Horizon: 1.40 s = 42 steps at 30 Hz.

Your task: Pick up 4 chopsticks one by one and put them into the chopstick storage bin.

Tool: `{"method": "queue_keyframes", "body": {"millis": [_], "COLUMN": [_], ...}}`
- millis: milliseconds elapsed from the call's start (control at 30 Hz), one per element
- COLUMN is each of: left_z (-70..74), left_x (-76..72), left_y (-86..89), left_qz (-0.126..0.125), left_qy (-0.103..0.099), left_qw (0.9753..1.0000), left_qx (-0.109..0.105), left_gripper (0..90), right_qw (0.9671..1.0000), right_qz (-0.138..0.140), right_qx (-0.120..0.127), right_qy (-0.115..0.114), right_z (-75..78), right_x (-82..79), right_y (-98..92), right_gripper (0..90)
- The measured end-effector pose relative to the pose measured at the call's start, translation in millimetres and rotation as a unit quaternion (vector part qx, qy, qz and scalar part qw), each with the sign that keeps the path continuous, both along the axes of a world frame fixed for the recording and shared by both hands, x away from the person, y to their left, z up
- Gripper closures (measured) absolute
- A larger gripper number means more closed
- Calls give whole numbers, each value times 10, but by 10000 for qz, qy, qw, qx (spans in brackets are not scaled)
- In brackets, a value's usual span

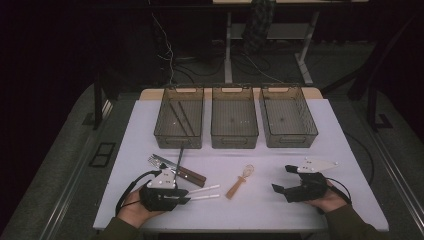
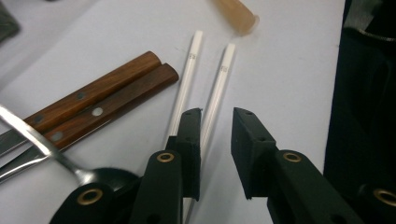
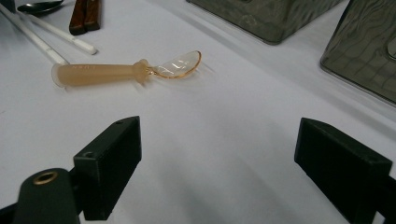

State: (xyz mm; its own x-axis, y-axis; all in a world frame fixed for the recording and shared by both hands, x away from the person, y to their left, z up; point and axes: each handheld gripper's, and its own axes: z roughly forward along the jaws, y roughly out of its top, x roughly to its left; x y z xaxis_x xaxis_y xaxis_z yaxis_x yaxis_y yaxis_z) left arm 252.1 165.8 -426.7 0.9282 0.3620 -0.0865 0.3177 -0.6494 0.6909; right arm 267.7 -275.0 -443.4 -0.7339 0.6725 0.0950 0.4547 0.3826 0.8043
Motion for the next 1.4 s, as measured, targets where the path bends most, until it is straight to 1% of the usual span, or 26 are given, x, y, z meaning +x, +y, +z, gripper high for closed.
{"method": "queue_keyframes", "body": {"millis": [100,133,200,400,533,633,800,967,1100,1200,1300,1367,1400], "left_z": [-54,-69,-79,-86,-124,-132,-138,-135,-129,-130,-136,-146,-148], "left_x": [20,22,28,35,38,42,37,38,34,35,26,7,7], "left_y": [-15,-13,3,19,8,15,18,16,6,-8,-19,-22,-19], "left_qz": [-65,-77,-97,-74,-103,-101,-156,-176,-273,-296,-351,-432,-459], "left_qy": [15,53,54,-46,-84,-58,-74,-33,134,180,128,-29,-45], "left_qw": [9999,9999,9998,9998,9992,9993,9993,9993,9993,9991,9991,9987,9986], "left_qx": [138,138,141,205,385,346,341,322,221,232,222,259,257], "left_gripper": [745,754,768,775,771,773,793,807,826,829,829,818,815], "right_qw": [10000,10000,10000,10000,10000,10000,10000,10000,10000,10000,10000,10000,10000], "right_qz": [0,-1,5,9,4,13,16,21,20,27,30,30,26], "right_qx": [0,2,1,-2,0,-2,-8,-16,-17,-22,-24,-25,-25], "right_qy": [1,6,-1,1,9,2,8,-2,-2,-1,0,0,-1], "right_z": [0,0,-1,-1,-1,-1,-1,0,-1,-1,-1,-1,-1], "right_x": [0,-1,1,3,2,3,2,0,3,3,2,1,1], "right_y": [0,0,0,1,1,1,3,4,3,3,5,5,4], "right_gripper": [142,141,142,141,141,141,141,141,141,141,141,141,141]}}
